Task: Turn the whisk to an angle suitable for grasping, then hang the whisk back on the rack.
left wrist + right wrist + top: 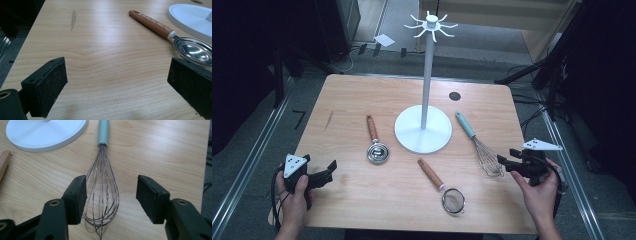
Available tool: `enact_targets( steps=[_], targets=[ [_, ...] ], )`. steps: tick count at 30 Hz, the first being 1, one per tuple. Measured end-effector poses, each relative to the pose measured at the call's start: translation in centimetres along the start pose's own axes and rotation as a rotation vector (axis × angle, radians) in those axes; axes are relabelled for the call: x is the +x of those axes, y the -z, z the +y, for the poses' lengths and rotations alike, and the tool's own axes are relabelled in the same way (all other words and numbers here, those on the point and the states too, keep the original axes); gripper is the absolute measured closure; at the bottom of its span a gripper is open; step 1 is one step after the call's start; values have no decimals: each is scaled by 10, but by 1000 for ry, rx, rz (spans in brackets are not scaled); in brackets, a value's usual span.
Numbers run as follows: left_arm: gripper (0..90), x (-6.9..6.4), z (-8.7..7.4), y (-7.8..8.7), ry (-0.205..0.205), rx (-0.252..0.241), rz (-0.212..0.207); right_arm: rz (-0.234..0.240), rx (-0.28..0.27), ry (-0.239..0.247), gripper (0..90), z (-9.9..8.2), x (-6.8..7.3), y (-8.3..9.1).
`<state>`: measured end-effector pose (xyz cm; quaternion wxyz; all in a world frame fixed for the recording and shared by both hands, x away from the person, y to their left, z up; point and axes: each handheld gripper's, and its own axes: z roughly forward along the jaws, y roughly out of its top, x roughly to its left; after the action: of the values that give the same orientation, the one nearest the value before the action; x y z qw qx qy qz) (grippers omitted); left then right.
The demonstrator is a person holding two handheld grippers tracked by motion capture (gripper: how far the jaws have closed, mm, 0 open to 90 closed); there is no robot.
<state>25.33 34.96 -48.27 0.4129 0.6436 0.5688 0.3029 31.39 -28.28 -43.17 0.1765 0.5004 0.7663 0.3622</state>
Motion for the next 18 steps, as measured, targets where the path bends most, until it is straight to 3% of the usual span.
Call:
enact_targets(
  steps=[8,12,15,18],
  targets=[
    [38,-1,0,0,-8,-2,4,11,116,20,381,30,3,-23],
    [39,-1,0,0,-6,-5,2,12,131,10,380,40,4,-30],
    [39,-1,0,0,-6,-7,2,42,167,9,421,51,2,-38],
    [39,-1,0,0,-6,-5,2,21,182,25,440,58,2,-43]
  ],
)
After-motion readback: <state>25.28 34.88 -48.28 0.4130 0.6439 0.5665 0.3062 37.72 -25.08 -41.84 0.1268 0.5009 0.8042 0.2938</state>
